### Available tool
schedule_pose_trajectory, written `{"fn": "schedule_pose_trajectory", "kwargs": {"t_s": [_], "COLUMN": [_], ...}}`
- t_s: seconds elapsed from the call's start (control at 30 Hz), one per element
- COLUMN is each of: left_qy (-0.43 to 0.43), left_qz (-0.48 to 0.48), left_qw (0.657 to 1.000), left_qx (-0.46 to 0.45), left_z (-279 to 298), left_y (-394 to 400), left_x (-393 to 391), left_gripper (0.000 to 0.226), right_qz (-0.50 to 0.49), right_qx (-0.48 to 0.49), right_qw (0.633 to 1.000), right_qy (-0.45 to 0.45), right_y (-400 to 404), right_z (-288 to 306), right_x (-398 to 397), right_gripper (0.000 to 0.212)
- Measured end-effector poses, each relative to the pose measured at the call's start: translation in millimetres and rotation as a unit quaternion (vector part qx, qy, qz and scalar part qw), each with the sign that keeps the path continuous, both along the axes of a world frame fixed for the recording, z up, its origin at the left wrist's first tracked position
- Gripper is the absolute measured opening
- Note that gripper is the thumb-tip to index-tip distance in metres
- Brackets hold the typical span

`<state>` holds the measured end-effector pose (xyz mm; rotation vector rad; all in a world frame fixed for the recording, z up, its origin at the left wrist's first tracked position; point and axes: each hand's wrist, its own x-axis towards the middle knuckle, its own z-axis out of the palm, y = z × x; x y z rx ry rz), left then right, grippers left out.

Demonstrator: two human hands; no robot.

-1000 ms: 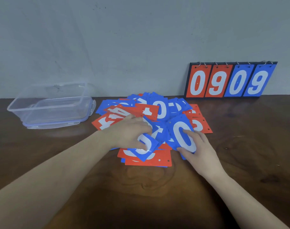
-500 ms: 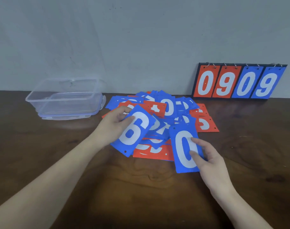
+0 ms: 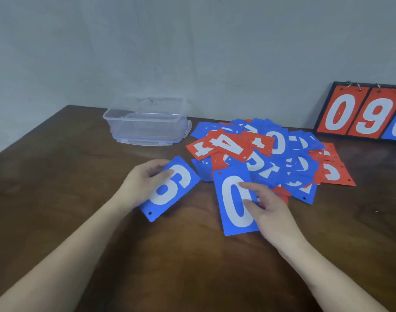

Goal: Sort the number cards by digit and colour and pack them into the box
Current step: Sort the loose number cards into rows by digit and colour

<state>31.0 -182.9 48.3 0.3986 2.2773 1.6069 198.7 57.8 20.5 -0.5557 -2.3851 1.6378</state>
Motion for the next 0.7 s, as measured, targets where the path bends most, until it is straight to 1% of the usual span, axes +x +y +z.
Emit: {"fn": "schedule_pose_trajectory", "kwargs": {"t_s": [0.03, 0.07, 0.1, 0.17, 0.2, 0.23, 0.27, 0.3, 0.37, 0.4, 0.47, 0.5, 0.6, 0.7], "left_qy": [0.021, 0.043, 0.070, 0.133, 0.160, 0.183, 0.204, 0.218, 0.255, 0.277, 0.304, 0.314, 0.328, 0.296], "left_qz": [-0.038, -0.080, -0.120, -0.190, -0.211, -0.223, -0.228, -0.227, -0.226, -0.221, -0.176, -0.140, -0.044, -0.016], "left_qw": [0.997, 0.987, 0.966, 0.902, 0.871, 0.847, 0.833, 0.829, 0.833, 0.828, 0.825, 0.830, 0.855, 0.860], "left_qx": [-0.061, -0.135, -0.217, -0.364, -0.414, -0.447, -0.462, -0.462, -0.437, -0.435, -0.444, -0.440, -0.399, -0.415], "left_z": [2.0, 4.6, 7.2, 13.1, 14.3, 14.1, 11.8, 8.2, -0.6, -4.7, -13.6, -17.8, -27.3, -36.8], "left_y": [-12.4, -23.9, -33.7, -46.8, -51.5, -55.8, -61.4, -68.0, -82.7, -90.0, -104.1, -111.1, -128.3, -145.5], "left_x": [-3.4, -6.8, -10.4, -15.6, -17.5, -20.0, -23.0, -25.5, -26.3, -24.2, -15.0, -7.9, 15.5, 30.2], "left_gripper": [0.016, 0.017, 0.018, 0.024, 0.029, 0.034, 0.040, 0.044, 0.053, 0.059, 0.073, 0.074, 0.056, 0.061], "right_qz": [0.008, 0.014, 0.020, 0.036, 0.047, 0.060, 0.073, 0.087, 0.109, 0.116, 0.130, 0.137, 0.169, 0.196], "right_qx": [0.002, 0.002, 0.003, 0.021, 0.036, 0.049, 0.059, 0.065, 0.084, 0.096, 0.115, 0.128, 0.172, 0.205], "right_qw": [1.000, 1.000, 1.000, 0.999, 0.998, 0.997, 0.995, 0.994, 0.990, 0.988, 0.984, 0.982, 0.970, 0.959], "right_qy": [0.003, 0.006, 0.007, -0.003, -0.014, -0.025, -0.032, -0.033, -0.035, -0.035, -0.031, -0.028, -0.028, -0.018], "right_y": [-4.9, -9.7, -14.1, -24.2, -29.6, -35.2, -41.6, -48.4, -63.8, -71.7, -86.2, -92.9, -110.3, -123.3], "right_z": [-1.9, -3.8, -5.3, -4.5, -3.0, -1.4, 0.1, 0.8, 0.6, -0.2, -2.3, -3.3, -5.5, -4.0], "right_x": [-3.9, -7.9, -11.3, -18.3, -22.0, -26.6, -32.3, -38.7, -55.2, -64.8, -82.8, -90.9, -110.8, -129.7], "right_gripper": [0.036, 0.038, 0.040, 0.043, 0.045, 0.046, 0.046, 0.046, 0.044, 0.043, 0.044, 0.045, 0.046, 0.047]}}
